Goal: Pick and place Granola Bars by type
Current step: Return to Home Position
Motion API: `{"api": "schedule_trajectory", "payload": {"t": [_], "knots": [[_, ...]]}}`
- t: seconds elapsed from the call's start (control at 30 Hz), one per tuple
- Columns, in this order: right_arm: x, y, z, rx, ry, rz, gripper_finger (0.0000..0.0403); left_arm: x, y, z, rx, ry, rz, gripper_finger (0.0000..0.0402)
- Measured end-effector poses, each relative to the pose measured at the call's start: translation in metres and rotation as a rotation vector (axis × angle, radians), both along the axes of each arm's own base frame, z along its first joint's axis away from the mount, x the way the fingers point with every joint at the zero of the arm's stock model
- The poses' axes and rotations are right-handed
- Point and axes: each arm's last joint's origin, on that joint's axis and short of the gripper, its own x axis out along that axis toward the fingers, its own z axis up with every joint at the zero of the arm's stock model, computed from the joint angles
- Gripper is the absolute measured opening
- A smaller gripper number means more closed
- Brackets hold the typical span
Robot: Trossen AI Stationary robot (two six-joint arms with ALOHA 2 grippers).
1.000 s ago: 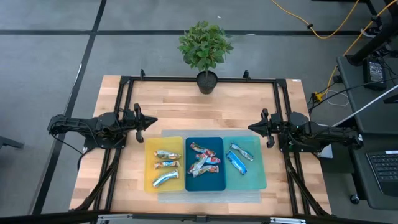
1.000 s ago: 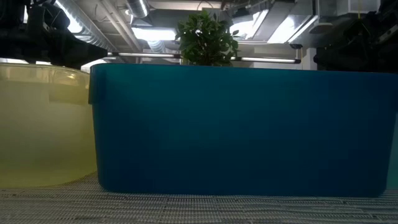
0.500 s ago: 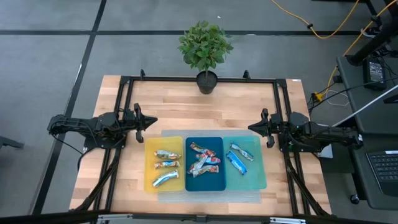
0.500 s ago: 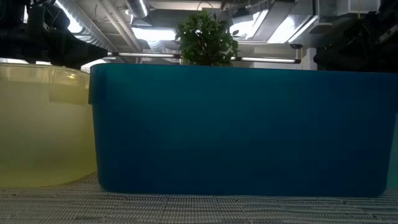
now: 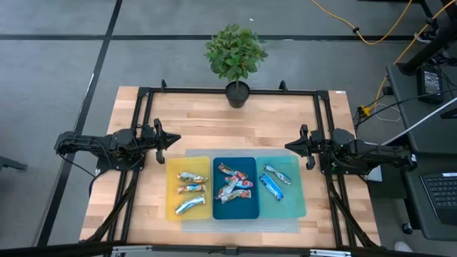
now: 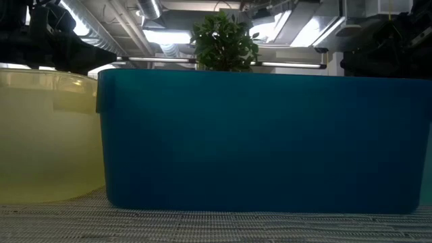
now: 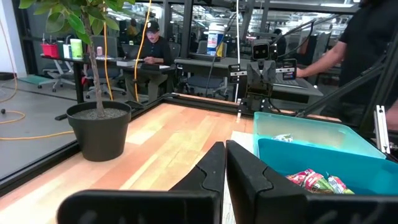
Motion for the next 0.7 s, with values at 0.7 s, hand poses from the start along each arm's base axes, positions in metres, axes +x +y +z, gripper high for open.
{"api": "schedule_trajectory", "payload": {"t": [0.7], "knots": [[0.0, 0.0, 0.0, -0.001, 0.0, 0.0, 0.0023, 0.0, 0.0, 0.0, 0.0, 0.0, 0.0, 0.0005]]}}
